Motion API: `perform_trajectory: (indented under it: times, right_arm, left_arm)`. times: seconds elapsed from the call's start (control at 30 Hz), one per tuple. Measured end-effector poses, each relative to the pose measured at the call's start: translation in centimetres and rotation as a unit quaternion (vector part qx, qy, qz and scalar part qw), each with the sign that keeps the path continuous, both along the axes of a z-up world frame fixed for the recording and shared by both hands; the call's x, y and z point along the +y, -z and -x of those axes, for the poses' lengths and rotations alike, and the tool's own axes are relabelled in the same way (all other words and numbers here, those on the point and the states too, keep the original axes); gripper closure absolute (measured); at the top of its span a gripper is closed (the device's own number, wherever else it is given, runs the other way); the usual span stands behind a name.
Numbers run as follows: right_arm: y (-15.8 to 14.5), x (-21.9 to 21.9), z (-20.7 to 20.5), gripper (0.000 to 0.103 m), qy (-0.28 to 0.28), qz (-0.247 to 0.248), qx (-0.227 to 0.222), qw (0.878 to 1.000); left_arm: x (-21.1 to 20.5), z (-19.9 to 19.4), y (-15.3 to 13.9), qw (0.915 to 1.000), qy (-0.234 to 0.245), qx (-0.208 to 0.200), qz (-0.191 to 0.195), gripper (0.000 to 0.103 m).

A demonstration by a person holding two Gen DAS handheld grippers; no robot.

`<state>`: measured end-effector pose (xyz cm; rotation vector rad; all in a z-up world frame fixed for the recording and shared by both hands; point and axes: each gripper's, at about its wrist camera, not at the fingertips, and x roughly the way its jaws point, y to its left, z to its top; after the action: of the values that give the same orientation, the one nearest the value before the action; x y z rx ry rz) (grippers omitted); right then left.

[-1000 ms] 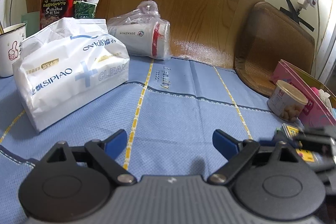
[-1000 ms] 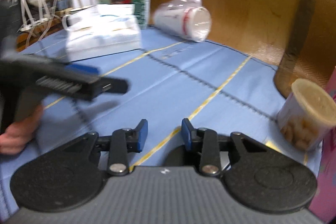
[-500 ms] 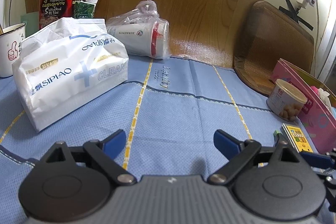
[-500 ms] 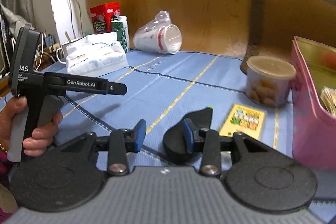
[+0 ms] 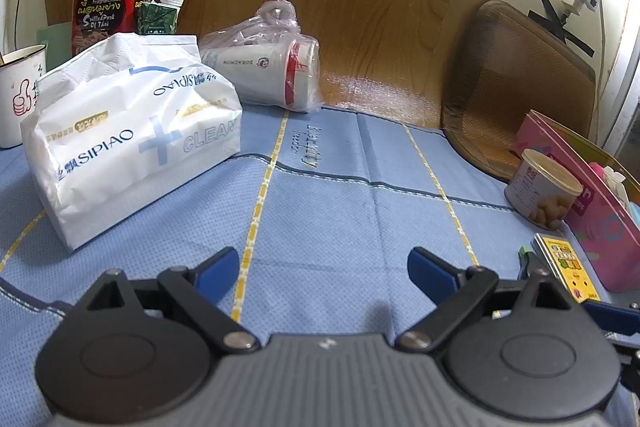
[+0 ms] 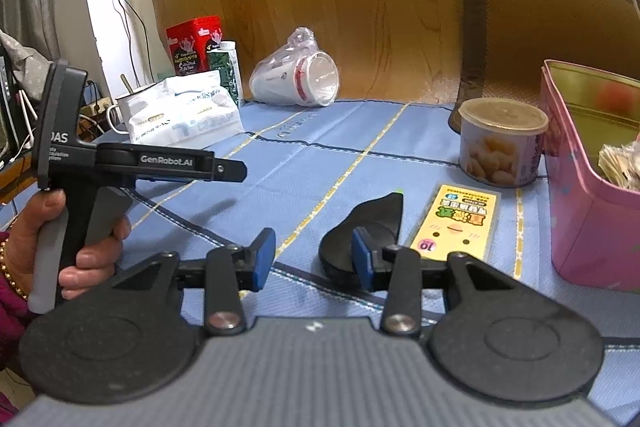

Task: Organize soft objects
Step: 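Grasp the black oval case with the left tool, then carry the black case into the pink tin and release it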

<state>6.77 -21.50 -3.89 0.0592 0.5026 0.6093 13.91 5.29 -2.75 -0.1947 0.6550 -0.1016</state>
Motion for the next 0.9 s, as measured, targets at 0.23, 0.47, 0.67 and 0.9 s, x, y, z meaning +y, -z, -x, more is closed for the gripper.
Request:
perform_trajectory:
  times: [0.23, 0.47, 0.67, 0.9]
  right_arm:
    - [0.0, -0.1, 0.7, 0.058, 0.000, 0.003, -0.003, 1.000]
    - [0.4, -1.1, 1.7, 0.057, 0.017, 0.015, -0.014, 1.000]
    - [0.6, -1.7, 0.6, 0.052, 0.028, 0.023, -0.017, 0.999]
    - [1.8, 0.1, -0.8, 0.050, 0.019, 0.060, -0.010, 0.998]
  left_arm:
    - [-0.1, 0.2, -0.1, 0.9994, 0.031, -0.002, 0.017, 0.010]
    - [-1.4, 0.5, -0.6, 0.9917, 0.113, 0.010, 0.062, 0.040]
    - [-5.4, 0.8, -1.9, 0.9791, 0.187, 0.022, 0.076, 0.040]
    - [-9.6, -1.3, -0.7, 0.9624, 0.239, 0.076, 0.105, 0.044]
